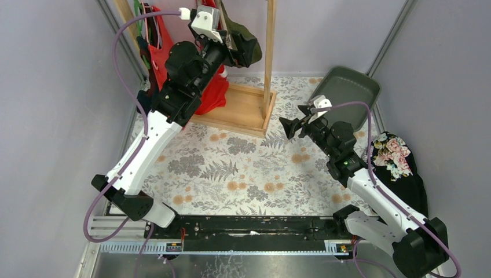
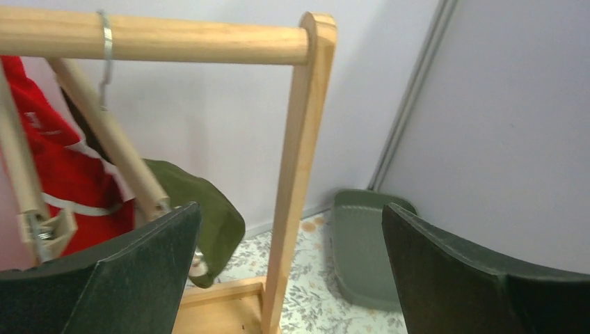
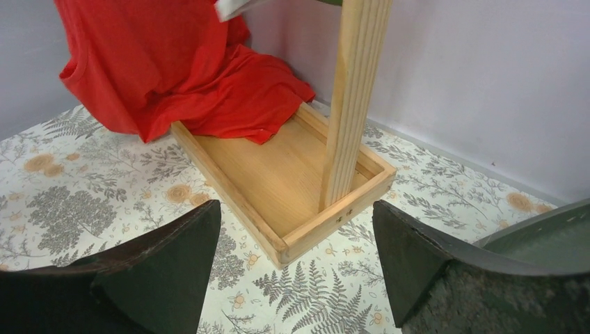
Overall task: Clip the underwear to the hanger
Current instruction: Reset both arms
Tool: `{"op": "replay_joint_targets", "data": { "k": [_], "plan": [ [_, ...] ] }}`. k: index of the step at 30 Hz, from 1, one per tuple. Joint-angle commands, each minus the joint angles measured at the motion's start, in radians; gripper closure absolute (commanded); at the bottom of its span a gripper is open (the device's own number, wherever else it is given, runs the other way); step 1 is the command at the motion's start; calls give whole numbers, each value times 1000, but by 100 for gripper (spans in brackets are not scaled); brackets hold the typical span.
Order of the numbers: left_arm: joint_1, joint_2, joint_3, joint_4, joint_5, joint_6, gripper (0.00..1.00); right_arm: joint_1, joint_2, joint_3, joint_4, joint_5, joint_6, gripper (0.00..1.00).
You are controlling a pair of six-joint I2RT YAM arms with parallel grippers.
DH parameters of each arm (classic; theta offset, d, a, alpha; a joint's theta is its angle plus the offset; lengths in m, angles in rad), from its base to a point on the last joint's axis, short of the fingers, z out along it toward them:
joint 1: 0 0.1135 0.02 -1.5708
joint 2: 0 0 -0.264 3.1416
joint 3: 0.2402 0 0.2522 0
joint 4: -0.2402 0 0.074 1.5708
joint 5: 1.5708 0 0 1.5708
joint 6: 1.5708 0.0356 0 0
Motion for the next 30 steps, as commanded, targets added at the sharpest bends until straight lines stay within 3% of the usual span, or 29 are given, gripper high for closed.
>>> {"op": "replay_joint_targets", "data": {
  "k": [1, 5, 10, 14, 20, 26, 30],
  "plan": [
    [-3, -26, -22, 33, 124, -38, 0, 6, -5, 18, 65, 61, 21, 14],
    [-44, -104, -139, 69, 127, -39, 0, 6, 2, 43, -3, 185, 62, 11],
    [-109, -230, -326, 142, 64, -31, 0, 6, -3, 33, -44, 249, 82, 0],
    [-142, -279, -431, 151, 54, -50, 0, 6, -23, -9, -20, 316, 131, 1],
    [-198, -390, -698, 299, -10, -113, 0, 7, -50, -98, 27, 405, 188, 1],
    [-298, -367, -871, 408, -1, -140, 0, 6, -36, -175, 66, 393, 216, 1],
    [-423, -299, -919, 446, -91, -90, 0, 7, -17, -186, 56, 399, 235, 1]
  ]
}}
